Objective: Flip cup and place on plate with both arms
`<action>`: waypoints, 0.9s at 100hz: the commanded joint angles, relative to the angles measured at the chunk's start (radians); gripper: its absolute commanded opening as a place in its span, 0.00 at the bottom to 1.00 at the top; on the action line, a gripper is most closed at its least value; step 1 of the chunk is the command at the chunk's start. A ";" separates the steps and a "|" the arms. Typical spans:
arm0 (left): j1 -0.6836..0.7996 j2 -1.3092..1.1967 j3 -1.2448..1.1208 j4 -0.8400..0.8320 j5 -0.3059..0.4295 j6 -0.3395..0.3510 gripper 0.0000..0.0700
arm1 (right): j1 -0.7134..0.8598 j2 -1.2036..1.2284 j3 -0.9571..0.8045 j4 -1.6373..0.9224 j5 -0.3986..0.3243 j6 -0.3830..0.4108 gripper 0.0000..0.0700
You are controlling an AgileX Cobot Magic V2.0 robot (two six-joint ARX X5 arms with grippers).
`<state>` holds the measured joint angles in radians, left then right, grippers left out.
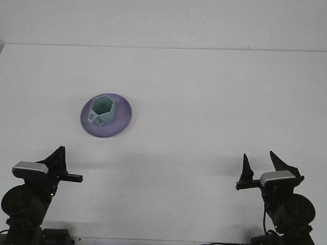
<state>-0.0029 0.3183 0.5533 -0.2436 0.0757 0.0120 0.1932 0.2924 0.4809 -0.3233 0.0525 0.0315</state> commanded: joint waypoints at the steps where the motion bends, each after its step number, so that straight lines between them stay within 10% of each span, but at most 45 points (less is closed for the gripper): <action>1: 0.002 -0.002 0.012 0.010 -0.006 -0.005 0.02 | -0.001 0.003 0.005 0.009 0.001 -0.002 0.76; 35: 0.002 -0.002 0.012 0.010 -0.006 -0.005 0.02 | -0.001 0.003 0.005 0.052 0.000 -0.002 0.75; 38: 0.002 -0.002 0.012 0.010 -0.006 -0.005 0.02 | -0.001 0.003 0.005 0.054 0.006 -0.008 0.60; 43: 0.002 -0.002 0.012 0.010 -0.006 -0.005 0.02 | -0.001 0.003 0.005 0.047 0.022 -0.004 0.00; 90: 0.005 -0.113 -0.066 0.063 -0.006 -0.005 0.02 | -0.001 0.003 0.005 0.010 0.087 -0.035 0.00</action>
<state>-0.0013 0.2131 0.5209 -0.2039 0.0757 0.0116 0.1905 0.2924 0.4809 -0.3264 0.1352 0.0036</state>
